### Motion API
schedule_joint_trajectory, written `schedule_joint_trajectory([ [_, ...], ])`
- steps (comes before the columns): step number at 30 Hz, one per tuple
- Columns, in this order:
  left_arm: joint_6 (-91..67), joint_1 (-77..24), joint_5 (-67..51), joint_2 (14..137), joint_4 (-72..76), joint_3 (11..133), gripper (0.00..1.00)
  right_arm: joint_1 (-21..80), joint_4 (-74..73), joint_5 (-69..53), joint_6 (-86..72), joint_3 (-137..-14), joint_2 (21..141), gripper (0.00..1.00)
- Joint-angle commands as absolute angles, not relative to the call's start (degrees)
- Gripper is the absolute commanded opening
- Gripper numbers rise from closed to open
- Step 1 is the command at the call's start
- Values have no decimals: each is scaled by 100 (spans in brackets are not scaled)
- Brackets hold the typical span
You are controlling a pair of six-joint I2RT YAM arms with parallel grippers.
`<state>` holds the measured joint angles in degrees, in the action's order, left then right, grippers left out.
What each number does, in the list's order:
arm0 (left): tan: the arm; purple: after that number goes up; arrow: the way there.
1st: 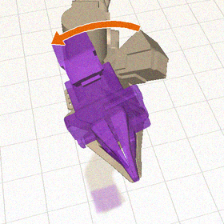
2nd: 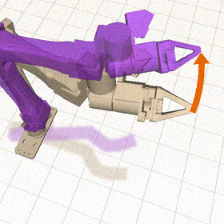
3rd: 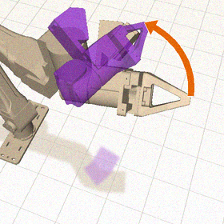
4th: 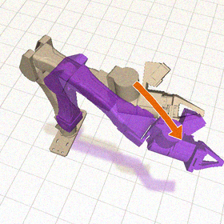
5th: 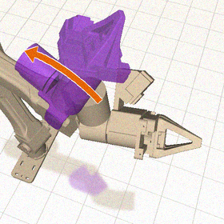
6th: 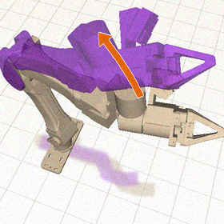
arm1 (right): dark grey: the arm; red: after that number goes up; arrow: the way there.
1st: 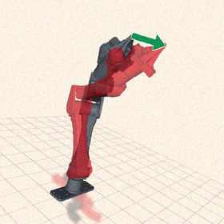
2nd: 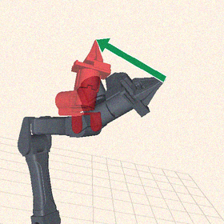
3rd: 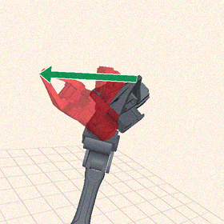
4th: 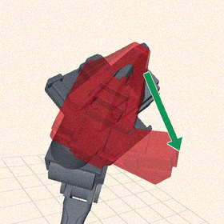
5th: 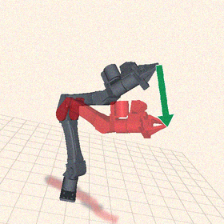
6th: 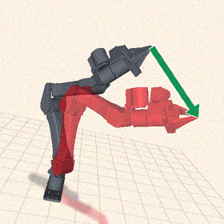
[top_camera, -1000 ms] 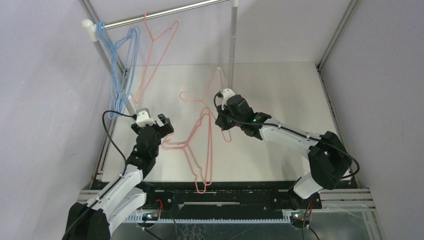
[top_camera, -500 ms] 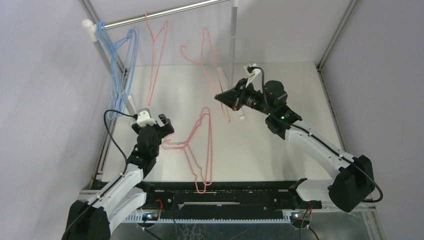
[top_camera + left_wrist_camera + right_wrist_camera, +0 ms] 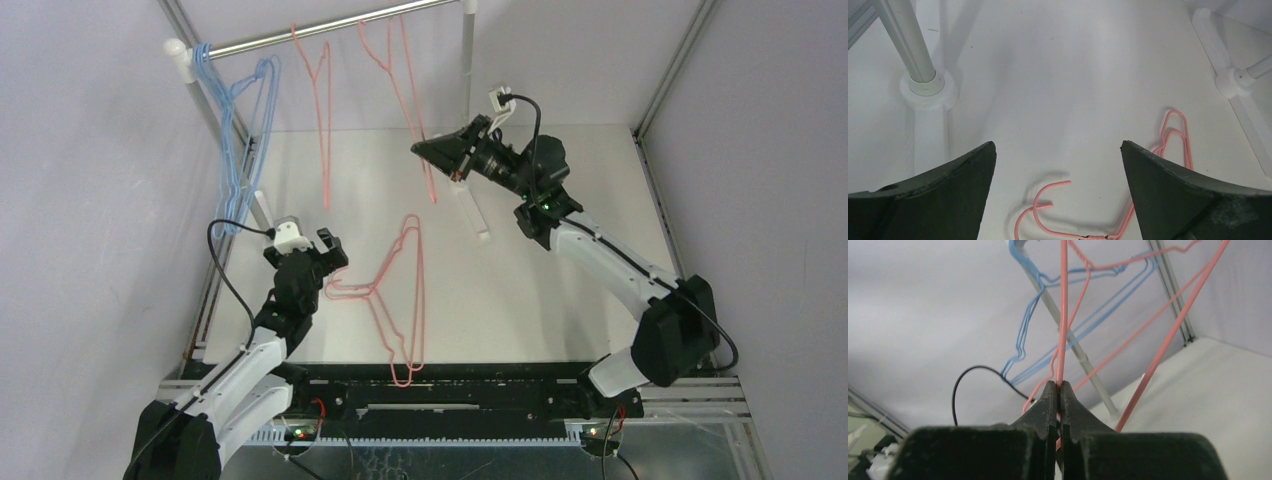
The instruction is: Organize the hangers
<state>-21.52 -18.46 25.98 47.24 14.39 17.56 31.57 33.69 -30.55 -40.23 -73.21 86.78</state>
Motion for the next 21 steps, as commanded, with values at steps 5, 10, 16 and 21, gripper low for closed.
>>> schedule_joint_trajectory([
  [5, -2179, -1809, 2593, 4695, 1622, 1740, 100, 3331, 3833, -2817, -4367, -8722, 9866, 0],
  [10, -2176, -1809, 2573, 4687, 1626, 1732, 99, 3421, 3667, -2790, -4483, -9364, 10589, 0],
  [16, -2182, -1808, 2566, 4725, 1635, 1737, 99, 3480, 3353, -2709, -4368, -9588, 10968, 2],
  [21, -2180, -1804, 2542, 4729, 1635, 1749, 100, 3450, 3246, -2604, -4246, -9305, 10844, 19],
])
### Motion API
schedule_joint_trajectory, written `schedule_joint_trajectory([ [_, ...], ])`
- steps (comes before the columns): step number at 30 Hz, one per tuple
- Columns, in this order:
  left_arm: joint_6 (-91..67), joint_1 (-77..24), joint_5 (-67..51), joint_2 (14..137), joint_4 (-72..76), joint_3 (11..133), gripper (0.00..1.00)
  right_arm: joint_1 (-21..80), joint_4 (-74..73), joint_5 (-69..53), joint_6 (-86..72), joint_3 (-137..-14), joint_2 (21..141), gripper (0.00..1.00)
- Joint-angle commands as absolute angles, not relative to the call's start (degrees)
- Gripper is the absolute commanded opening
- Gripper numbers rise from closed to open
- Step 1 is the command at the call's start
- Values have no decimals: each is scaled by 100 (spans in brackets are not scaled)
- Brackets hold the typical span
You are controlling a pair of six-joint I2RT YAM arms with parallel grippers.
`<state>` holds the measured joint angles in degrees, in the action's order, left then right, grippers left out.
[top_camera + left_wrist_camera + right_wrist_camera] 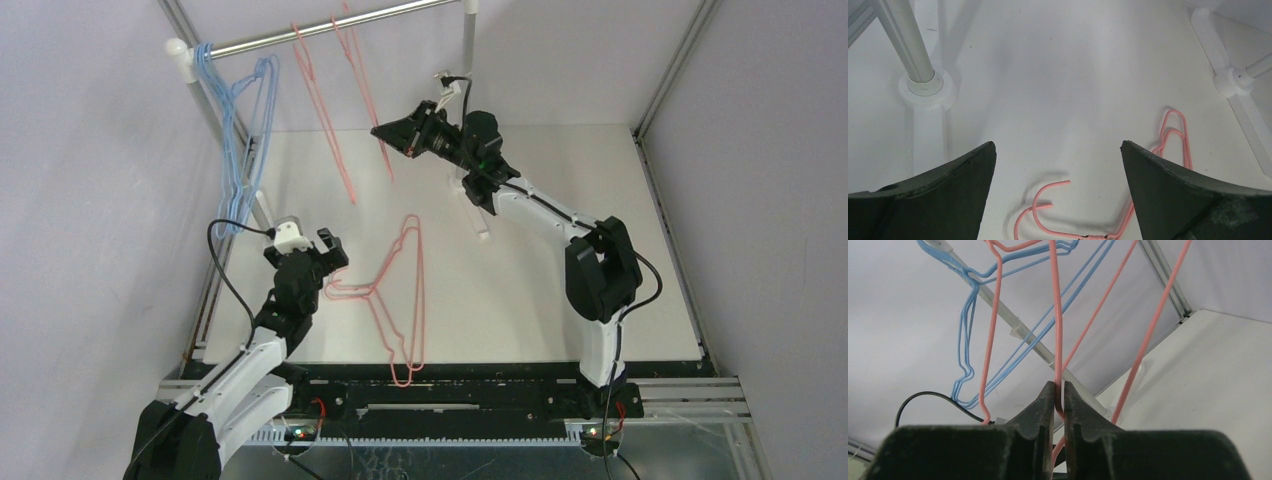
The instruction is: Organize the hangers
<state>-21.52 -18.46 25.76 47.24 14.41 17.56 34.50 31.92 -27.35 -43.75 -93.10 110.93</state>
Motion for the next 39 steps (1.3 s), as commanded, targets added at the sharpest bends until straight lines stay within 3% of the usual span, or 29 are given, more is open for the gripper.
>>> schedule_joint_trajectory([
  [1, -2180, -1805, 2540, 4730, 1635, 1749, 100, 3446, 3227, -2575, -4191, -9220, 10774, 24],
  [4, -2173, -1810, 2557, 4707, 1617, 1749, 100, 3491, 3116, -2392, -3894, -8837, 10437, 48],
  [10, -2153, -1807, 2613, 4645, 1595, 1734, 100, 3549, 2690, -2041, -3206, -7994, 9443, 73],
  [14, -2121, -1809, 2643, 4662, 1591, 1738, 99, 3789, 1647, -1203, -2280, -7592, 8703, 84],
  [24, -2109, -1804, 2638, 4673, 1591, 1740, 99, 4699, -408, 2008, -762, -6773, 7915, 88],
  [32, -2101, -1807, 2637, 4663, 1592, 1742, 99, 5499, -1021, 2637, -930, -6117, 7771, 87],
  [39, -2108, -1807, 2664, 4638, 1571, 1744, 100, 6743, -1222, 2763, -1347, -6019, 8337, 84],
])
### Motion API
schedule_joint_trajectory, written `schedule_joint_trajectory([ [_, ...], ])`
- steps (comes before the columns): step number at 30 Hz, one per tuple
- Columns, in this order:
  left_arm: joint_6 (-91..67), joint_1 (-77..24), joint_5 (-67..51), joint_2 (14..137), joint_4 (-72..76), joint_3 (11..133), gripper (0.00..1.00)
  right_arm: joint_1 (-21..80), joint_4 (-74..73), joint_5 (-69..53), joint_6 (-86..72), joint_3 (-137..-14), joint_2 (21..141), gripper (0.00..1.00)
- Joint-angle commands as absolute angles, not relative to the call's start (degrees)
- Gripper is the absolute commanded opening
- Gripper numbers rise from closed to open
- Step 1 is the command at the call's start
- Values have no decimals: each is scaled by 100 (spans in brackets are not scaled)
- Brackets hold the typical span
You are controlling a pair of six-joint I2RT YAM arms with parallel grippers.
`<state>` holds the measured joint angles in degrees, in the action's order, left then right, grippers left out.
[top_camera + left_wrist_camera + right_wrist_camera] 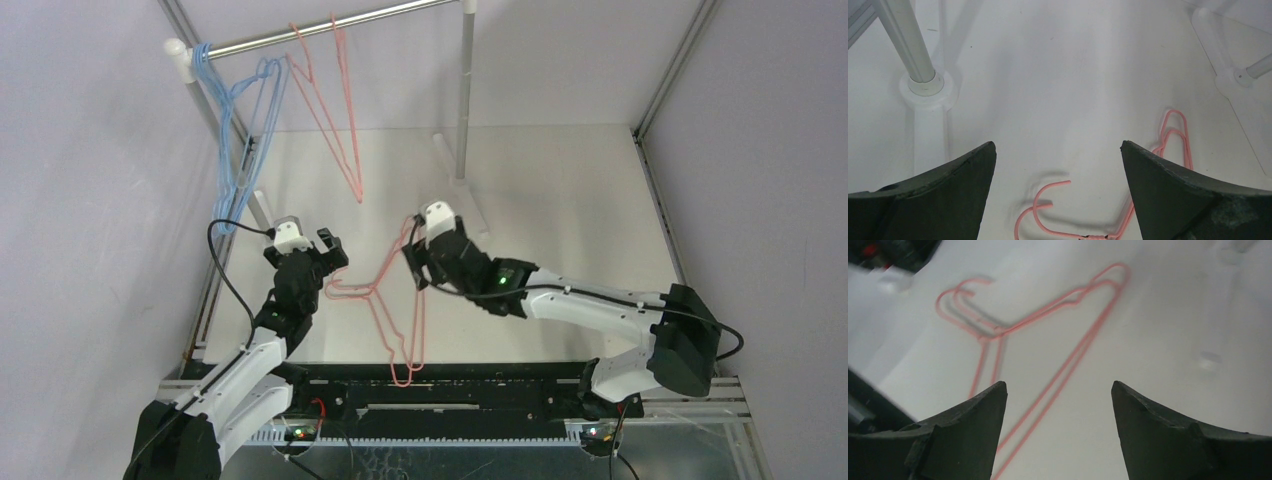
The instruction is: Organize the hangers
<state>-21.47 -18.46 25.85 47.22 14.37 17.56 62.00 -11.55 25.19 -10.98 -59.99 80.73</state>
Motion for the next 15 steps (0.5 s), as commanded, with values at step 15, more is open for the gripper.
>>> schedule_joint_trajectory([
  [15, -2135, -1810, 2648, 4597, 1547, 1742, 99, 7291, -1209, 2001, -1933, -6889, 10434, 73],
])
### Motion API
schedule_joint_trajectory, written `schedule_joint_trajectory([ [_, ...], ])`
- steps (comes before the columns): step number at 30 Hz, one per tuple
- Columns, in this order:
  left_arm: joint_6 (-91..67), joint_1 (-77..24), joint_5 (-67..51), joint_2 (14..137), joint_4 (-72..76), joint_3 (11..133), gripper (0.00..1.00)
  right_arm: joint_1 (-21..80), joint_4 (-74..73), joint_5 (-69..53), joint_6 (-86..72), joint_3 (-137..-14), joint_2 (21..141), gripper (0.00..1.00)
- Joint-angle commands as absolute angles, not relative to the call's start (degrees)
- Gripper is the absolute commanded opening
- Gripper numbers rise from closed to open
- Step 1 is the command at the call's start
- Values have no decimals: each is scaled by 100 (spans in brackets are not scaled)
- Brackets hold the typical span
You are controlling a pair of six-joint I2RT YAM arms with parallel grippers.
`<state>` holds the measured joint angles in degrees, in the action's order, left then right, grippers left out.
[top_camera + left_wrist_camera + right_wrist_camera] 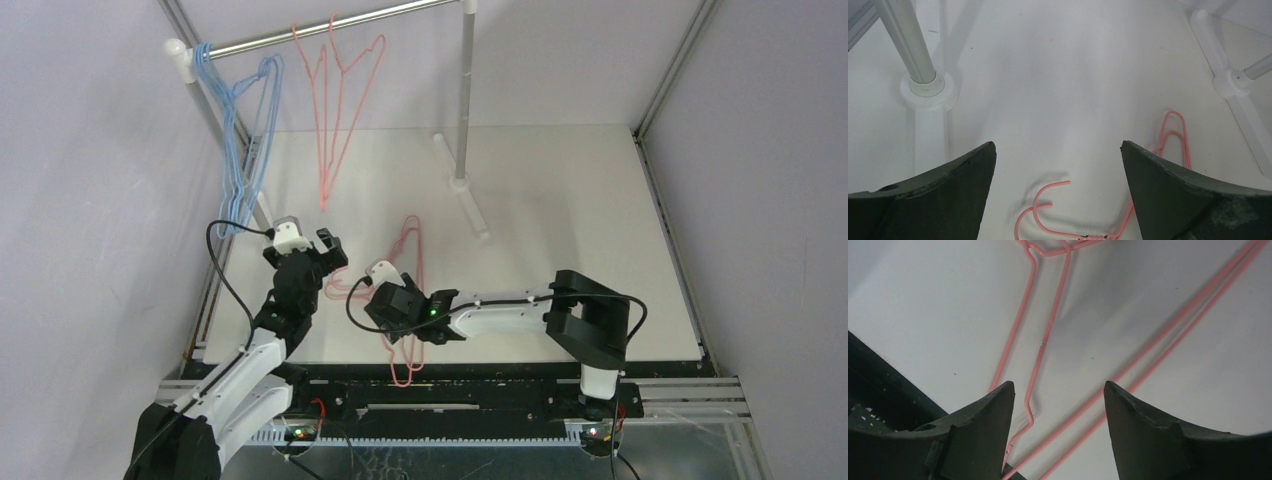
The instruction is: Organize the hangers
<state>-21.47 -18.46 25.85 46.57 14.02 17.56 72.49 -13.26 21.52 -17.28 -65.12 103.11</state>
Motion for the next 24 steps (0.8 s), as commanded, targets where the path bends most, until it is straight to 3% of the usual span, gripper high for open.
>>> schedule_joint_trajectory([
  [1, -2137, -1804, 2646, 4603, 1547, 1745, 99, 7280, -1190, 1939, -1947, -6917, 10504, 72],
  [10, -2138, -1804, 2645, 4659, 1573, 1749, 100, 7226, -1160, 1650, -2052, -6961, 10854, 58],
  [14, -2136, -1806, 2652, 4639, 1571, 1749, 99, 7216, -1197, 1660, -2129, -6961, 11011, 45],
  [20, -2127, -1810, 2672, 4627, 1558, 1740, 99, 7212, -1219, 1634, -2208, -6941, 11173, 3],
  [24, -2127, -1802, 2685, 4623, 1556, 1740, 100, 7153, -1229, 1715, -2275, -6808, 11097, 0],
])
